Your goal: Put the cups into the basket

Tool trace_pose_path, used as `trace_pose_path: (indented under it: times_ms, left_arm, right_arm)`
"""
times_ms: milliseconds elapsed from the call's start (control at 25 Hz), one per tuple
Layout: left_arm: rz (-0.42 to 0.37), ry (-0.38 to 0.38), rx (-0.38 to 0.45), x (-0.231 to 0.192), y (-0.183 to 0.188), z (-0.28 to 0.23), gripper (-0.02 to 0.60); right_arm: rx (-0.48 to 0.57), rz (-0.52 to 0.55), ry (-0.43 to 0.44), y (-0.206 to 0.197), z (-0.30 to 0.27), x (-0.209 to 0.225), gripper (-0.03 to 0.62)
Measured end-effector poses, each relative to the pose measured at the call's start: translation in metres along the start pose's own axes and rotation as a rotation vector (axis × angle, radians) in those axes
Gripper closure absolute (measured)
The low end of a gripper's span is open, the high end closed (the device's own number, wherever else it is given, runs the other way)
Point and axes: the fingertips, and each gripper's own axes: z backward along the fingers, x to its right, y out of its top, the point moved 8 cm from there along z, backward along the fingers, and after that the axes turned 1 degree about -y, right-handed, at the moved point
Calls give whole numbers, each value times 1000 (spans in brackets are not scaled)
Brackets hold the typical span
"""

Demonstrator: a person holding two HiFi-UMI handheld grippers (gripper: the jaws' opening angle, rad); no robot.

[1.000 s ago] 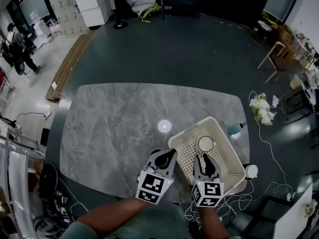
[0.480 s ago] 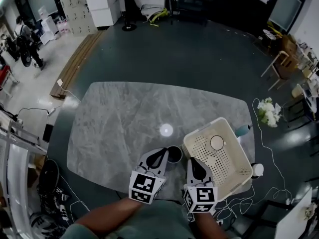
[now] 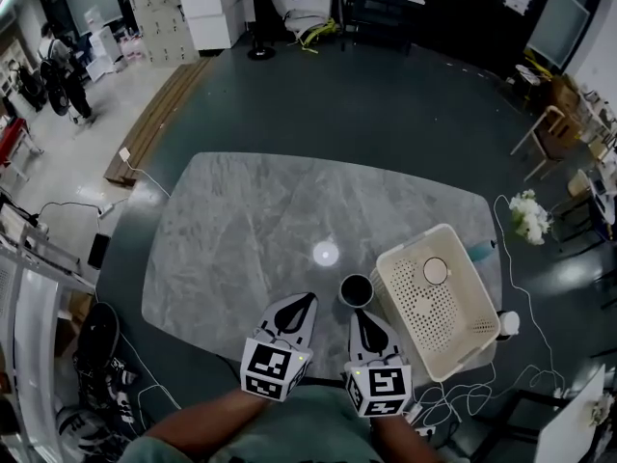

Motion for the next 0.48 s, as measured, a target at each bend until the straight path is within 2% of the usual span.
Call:
trace_pose_path:
  times_ms: [480]
  left_arm:
    - [21, 23, -9, -20, -20, 39, 574]
  right_arm:
    - [-36, 32, 55, -12, 0, -46, 577]
